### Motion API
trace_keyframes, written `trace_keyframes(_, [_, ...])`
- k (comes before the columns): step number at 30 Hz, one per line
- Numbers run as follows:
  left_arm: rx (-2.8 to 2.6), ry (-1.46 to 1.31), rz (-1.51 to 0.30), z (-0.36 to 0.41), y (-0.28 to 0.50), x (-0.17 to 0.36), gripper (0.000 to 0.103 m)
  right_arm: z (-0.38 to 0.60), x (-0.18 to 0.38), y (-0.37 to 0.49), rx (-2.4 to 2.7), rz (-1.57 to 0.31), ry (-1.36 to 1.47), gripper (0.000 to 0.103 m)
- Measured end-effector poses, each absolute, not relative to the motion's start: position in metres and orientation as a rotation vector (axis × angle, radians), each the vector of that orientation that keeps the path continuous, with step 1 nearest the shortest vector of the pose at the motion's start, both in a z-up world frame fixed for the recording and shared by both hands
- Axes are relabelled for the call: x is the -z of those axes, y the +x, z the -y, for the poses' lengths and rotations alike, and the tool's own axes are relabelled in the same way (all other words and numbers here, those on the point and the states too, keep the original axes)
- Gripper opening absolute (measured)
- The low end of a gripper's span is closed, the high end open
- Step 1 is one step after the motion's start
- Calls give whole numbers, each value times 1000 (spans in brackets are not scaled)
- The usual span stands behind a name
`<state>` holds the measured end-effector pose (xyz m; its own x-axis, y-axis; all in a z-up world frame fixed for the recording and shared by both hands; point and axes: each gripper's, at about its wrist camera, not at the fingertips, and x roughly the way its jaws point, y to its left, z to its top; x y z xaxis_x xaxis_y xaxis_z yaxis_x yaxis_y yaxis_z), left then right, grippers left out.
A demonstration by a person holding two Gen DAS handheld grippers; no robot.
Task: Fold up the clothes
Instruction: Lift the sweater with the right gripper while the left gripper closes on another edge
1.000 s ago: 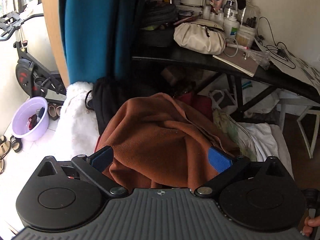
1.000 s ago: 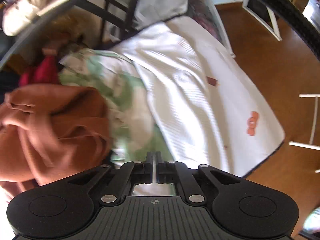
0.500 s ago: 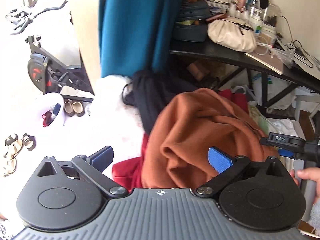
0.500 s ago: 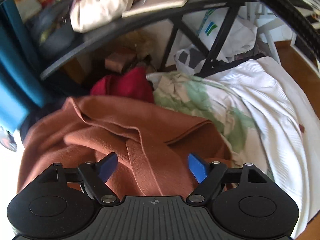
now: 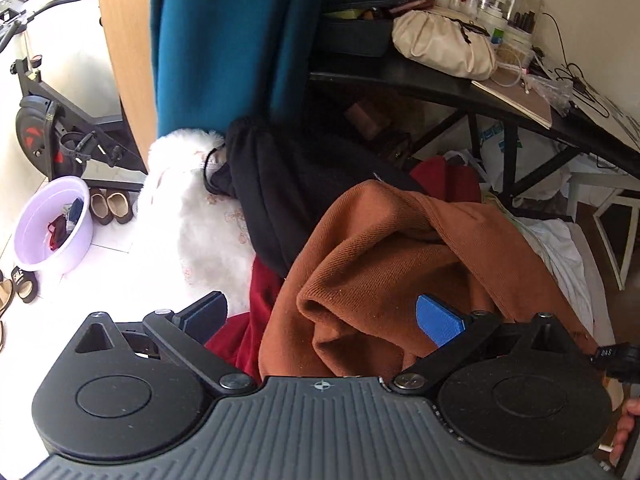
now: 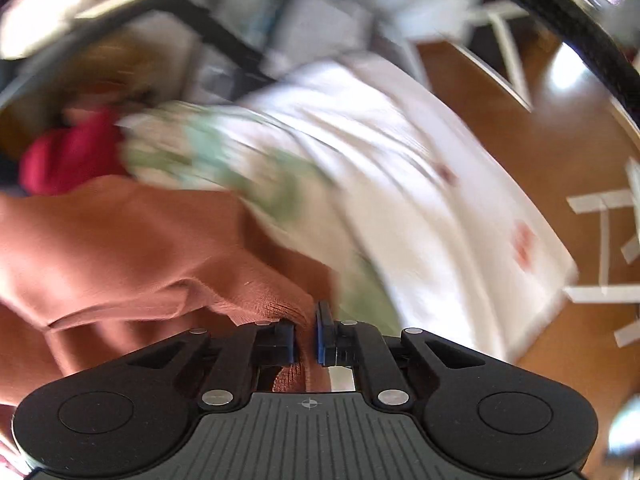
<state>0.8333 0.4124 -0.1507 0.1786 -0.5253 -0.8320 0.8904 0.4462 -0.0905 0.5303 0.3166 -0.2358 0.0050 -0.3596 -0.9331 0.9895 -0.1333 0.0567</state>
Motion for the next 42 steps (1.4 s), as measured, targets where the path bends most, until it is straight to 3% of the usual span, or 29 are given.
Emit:
trace_keyframes(2, [1065, 500, -942, -406, 829, 156, 103, -330, 237, 521, 1451, -834, 1095, 8])
trace_keyframes(4, [1073, 524, -954, -400, 826, 161, 103, -344, 238, 512, 1462, -827, 1145, 16])
trace_keyframes(6, [1078, 543, -968, -395, 822, 166, 103, -356, 235, 512, 1480, -837, 1162, 41])
trace_keyframes(9, [1080, 565, -968, -392, 820, 168, 103, -366, 219, 535, 1473, -854, 1008, 59])
trace_keyframes(15, [1058, 603, -949, -396, 822, 167, 103, -383, 194, 615, 1216, -855, 599, 77])
trace_keyframes(20, [1008, 619, -924, -409, 832, 163, 103, -398, 202, 688, 993, -895, 332, 83])
trace_keyframes(23, [978, 650, -894, -419, 836, 162, 103, -396, 191, 689, 1032, -831, 360, 83])
trace_keyframes(25, [957, 663, -893, -422, 839, 163, 103, -395, 184, 690, 1059, -787, 380, 77])
trace_keyframes(27, [952, 655, -889, -424, 840, 162, 103, -394, 176, 691, 1086, -743, 400, 45])
trace_keyframes(28, [954, 648, -879, -424, 841, 160, 103, -393, 173, 691, 1099, -721, 410, 38])
trace_keyframes(29, [960, 648, -864, -423, 840, 159, 103, -392, 169, 692, 1112, -699, 419, 14])
trace_keyframes(30, [966, 650, -846, -422, 838, 158, 103, -391, 166, 692, 1125, -676, 429, 6])
trace_keyframes(38, [1109, 730, -711, -401, 808, 155, 103, -402, 108, 614, 1338, -539, 413, 4])
trace_keyframes(42, [1246, 812, -668, -396, 777, 167, 103, -408, 111, 565, 1496, -543, 480, 4])
